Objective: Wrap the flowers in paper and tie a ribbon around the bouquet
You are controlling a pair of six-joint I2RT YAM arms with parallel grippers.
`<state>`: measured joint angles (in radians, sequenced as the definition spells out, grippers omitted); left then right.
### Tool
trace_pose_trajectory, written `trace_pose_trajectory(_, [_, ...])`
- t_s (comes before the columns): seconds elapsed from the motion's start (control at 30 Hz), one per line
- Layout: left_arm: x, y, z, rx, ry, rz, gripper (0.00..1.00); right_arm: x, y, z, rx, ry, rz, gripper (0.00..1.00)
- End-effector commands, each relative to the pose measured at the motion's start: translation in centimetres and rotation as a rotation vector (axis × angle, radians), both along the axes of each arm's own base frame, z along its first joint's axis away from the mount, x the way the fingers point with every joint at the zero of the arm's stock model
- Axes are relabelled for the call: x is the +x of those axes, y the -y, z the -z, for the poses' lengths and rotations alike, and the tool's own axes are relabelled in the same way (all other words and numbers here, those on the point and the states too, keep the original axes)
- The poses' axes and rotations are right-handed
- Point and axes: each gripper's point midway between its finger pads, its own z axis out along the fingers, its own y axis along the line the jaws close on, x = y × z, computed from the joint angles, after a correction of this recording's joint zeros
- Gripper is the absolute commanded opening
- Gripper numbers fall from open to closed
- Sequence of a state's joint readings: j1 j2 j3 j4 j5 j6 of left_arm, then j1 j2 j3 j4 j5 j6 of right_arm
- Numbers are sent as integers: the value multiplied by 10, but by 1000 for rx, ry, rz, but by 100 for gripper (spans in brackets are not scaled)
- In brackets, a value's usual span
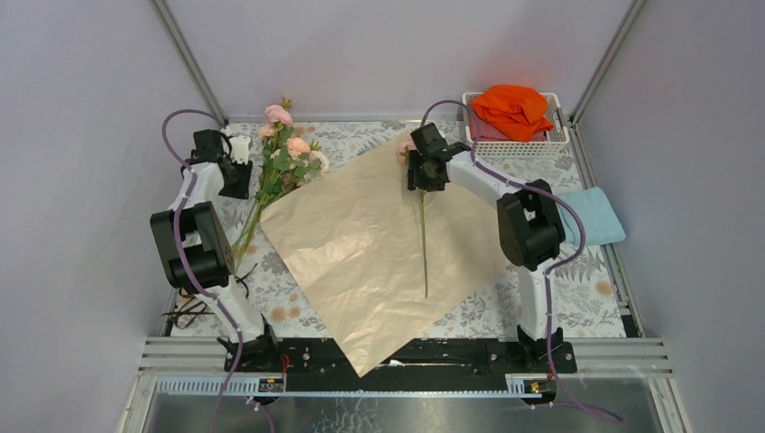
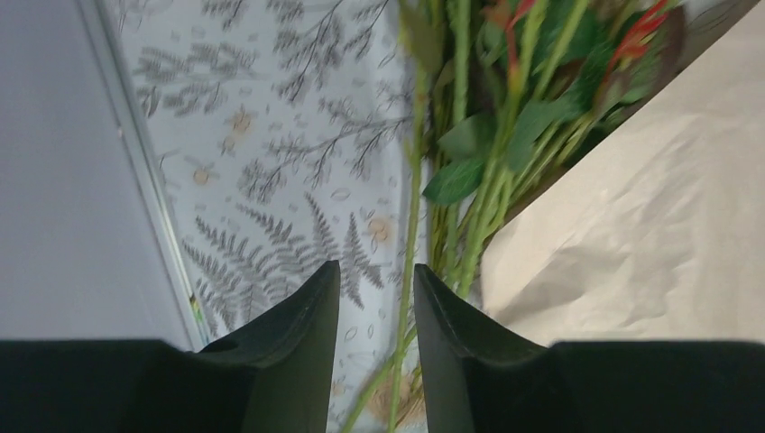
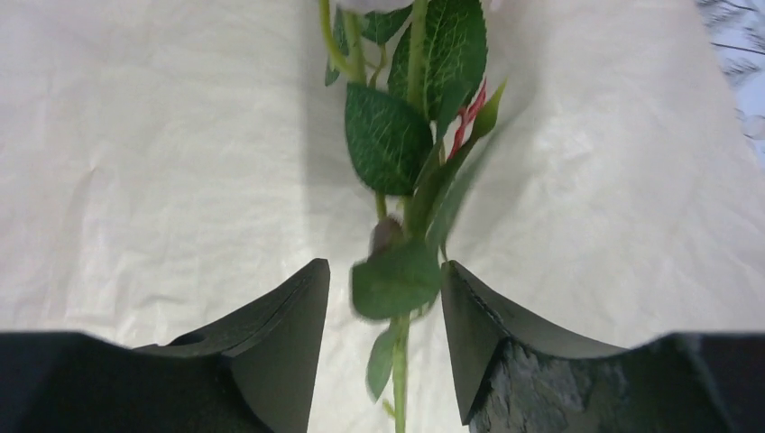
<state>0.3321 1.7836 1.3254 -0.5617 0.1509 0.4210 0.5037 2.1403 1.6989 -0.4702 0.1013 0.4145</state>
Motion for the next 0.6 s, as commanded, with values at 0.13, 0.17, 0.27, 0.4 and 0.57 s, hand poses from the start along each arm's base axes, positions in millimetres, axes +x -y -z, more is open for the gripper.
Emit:
trace_pose_trajectory(0.13, [48,25,7,-30,83,59,38,-19,19,-82,-34,157,-10,56])
trace_pose_trajectory(0.17, [51,22,10,-22,83,52,34,-22,20,-87,-40,162,-13,56])
trace_pose_trajectory(0.27, [58,10,19,19,66,9,25,-28,22,-98,-56,178,-21,56])
trace_pose_trajectory(0.4, [49,-1,20,17,53,-12,24,-33,25,-101,-77,178,-19,56])
trace_pose_trajectory(0.57, [25,-8,-3,-92,97,-7,28,-34,23,-100,-88,166,-32,56])
